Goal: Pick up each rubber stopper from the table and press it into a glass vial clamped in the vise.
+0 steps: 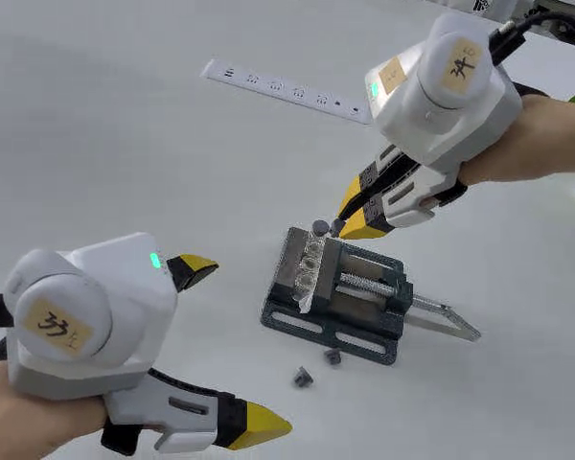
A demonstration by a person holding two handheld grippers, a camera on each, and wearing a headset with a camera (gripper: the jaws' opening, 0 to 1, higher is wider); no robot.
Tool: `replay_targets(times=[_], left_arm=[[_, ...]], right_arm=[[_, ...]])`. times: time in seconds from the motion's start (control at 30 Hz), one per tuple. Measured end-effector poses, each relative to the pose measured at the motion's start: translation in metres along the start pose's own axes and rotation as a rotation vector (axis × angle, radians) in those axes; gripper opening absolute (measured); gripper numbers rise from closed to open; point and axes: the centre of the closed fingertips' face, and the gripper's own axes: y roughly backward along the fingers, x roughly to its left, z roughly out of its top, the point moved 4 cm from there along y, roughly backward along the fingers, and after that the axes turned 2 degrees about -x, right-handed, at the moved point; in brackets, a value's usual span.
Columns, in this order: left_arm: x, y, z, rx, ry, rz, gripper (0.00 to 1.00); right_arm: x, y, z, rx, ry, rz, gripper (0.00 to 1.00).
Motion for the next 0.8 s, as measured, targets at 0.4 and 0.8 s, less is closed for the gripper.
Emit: replay_targets(times=[0.4,0.8], left_arm=[[0.000,-0.001,-0.005,0.003,0.016,0.014,0.99],[0.002,-0.001,-0.007,-0.003,0.032,0.027,0.99]], right_arm=[[-0.002,-0.016,0.002,0.077,0.162,0.036,0.05],[-0.009,-0.025,0.003,0.107,0.218,0.078,0.05]])
